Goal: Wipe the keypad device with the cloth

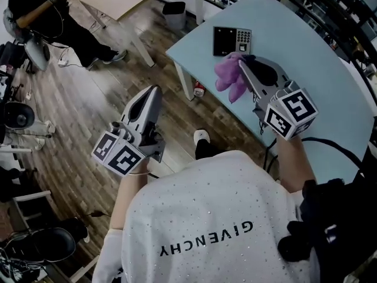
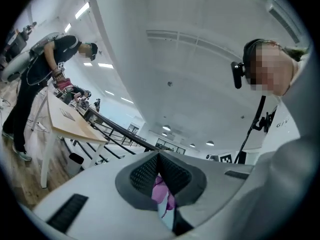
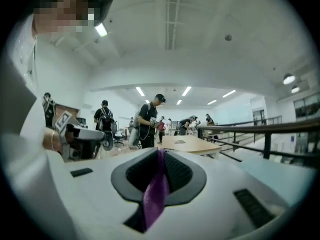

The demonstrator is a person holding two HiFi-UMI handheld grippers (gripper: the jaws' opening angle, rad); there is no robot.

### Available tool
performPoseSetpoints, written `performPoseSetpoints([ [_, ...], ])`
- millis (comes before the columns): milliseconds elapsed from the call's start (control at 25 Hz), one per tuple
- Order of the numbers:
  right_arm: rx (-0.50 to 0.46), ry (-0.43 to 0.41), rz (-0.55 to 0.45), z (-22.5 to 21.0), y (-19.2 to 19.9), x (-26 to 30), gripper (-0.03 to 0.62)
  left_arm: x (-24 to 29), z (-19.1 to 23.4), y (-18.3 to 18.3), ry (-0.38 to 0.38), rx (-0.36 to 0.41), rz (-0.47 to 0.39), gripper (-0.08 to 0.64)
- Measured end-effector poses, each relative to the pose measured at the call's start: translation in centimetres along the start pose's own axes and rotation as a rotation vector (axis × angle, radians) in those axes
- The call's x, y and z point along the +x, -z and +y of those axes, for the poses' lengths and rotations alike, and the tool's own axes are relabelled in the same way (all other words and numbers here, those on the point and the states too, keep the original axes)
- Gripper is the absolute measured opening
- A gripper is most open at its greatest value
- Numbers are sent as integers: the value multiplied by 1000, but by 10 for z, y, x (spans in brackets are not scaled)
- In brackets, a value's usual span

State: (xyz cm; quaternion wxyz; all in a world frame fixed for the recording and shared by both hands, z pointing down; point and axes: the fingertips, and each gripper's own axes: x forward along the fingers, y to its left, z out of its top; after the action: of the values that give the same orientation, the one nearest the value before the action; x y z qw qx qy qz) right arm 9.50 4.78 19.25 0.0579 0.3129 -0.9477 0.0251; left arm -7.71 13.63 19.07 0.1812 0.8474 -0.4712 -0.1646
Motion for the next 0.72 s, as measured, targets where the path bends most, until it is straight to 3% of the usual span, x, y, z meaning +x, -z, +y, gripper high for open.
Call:
performPoseSetpoints([
  [80,121,-61,-30,-9,-7,24,40,16,12,-6,22,9,7,2],
  [160,183,-72,-55,-25,-15,47,39,34,26,-14,35,35,26,2],
  [360,196,30,9,-77,6,87,38,86,63,-9,29,31,92,2],
  [520,118,127,85,-117,42,115,35,129,98,10,57,24,156,2],
  [720,149,143,92,-133,70,139,35,164,130,31,58,-23,186,2],
])
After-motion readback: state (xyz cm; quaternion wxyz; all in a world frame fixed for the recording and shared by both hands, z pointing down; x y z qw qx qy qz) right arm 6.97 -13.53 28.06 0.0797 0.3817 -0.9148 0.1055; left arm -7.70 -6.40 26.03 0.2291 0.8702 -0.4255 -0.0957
